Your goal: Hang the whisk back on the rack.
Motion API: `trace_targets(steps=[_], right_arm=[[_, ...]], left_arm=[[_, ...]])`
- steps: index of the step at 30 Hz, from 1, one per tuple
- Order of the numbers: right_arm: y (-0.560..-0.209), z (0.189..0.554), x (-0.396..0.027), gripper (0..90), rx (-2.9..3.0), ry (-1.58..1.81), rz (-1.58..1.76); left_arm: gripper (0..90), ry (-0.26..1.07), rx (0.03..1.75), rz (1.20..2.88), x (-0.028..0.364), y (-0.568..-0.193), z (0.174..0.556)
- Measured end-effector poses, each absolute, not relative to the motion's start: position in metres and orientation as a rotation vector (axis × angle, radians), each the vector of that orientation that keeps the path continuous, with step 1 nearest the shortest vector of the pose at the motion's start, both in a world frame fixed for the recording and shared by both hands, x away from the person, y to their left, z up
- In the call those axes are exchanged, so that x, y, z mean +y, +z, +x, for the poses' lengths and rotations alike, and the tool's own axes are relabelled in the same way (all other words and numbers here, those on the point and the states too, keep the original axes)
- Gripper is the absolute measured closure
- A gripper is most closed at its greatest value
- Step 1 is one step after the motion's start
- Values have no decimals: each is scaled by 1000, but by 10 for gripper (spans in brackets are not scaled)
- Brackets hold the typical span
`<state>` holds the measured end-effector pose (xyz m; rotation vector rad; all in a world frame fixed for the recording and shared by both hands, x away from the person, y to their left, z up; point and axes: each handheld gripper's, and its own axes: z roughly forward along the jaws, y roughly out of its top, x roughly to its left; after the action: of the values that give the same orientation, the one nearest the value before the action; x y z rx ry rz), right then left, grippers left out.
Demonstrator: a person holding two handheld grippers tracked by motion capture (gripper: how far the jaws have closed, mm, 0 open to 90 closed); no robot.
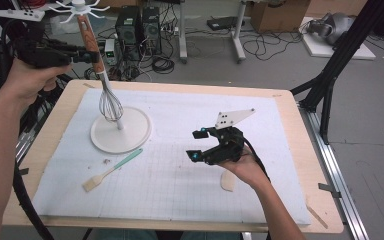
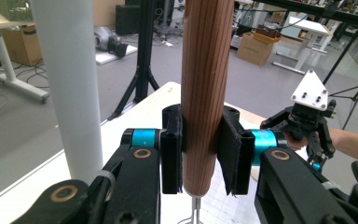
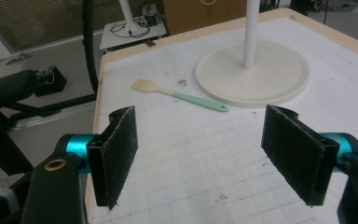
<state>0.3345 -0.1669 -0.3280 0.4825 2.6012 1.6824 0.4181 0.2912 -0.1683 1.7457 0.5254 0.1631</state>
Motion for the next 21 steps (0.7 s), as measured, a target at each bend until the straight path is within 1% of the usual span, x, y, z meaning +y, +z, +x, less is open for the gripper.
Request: trace_targets(steps=[21], right_arm=[[-328, 334, -166, 260, 2602, 1688, 476]], left_arm=[[700, 208, 558, 1725, 298, -173, 419]])
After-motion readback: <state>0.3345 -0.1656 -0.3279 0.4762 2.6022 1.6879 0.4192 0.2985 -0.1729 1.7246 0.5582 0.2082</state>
